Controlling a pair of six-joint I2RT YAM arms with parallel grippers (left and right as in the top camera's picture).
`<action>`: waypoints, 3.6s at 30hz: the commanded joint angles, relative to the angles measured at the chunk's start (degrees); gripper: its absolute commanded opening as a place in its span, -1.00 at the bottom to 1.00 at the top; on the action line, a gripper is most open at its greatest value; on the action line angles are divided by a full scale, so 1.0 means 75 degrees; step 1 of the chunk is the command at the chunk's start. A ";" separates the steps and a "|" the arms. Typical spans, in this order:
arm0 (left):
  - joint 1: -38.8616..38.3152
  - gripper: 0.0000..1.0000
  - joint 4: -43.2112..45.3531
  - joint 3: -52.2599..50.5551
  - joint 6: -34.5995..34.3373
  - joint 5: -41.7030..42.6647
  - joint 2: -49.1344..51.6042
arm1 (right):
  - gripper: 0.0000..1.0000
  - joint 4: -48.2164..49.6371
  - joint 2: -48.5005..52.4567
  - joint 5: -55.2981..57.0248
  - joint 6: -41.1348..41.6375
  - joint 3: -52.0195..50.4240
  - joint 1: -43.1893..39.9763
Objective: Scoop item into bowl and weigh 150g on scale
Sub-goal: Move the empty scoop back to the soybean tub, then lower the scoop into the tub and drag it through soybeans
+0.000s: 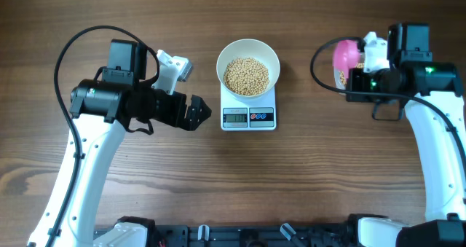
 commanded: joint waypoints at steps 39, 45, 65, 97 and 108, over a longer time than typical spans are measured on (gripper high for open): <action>-0.0035 1.00 0.0000 0.0035 0.0154 0.0146 -0.0128 | -0.91 0.0160 0.0309 0.0478 -0.0656 0.0020 -0.0886; -0.0035 1.00 0.0000 0.0035 0.0154 0.0146 -0.0128 | -0.91 0.0169 0.0781 0.0755 -0.0985 0.0020 -0.0886; -0.0035 1.00 0.0000 0.0035 0.0154 0.0146 -0.0128 | -0.92 0.0437 0.1151 0.1332 -0.1370 0.0015 -0.1582; -0.0035 1.00 0.0000 0.0035 0.0154 0.0146 -0.0128 | -0.91 0.0463 0.2200 0.1466 -0.1163 -0.0050 -0.1492; -0.0035 1.00 0.0000 0.0035 0.0154 0.0146 -0.0128 | -0.91 0.0679 0.2299 0.1469 -0.1157 -0.0050 -0.0930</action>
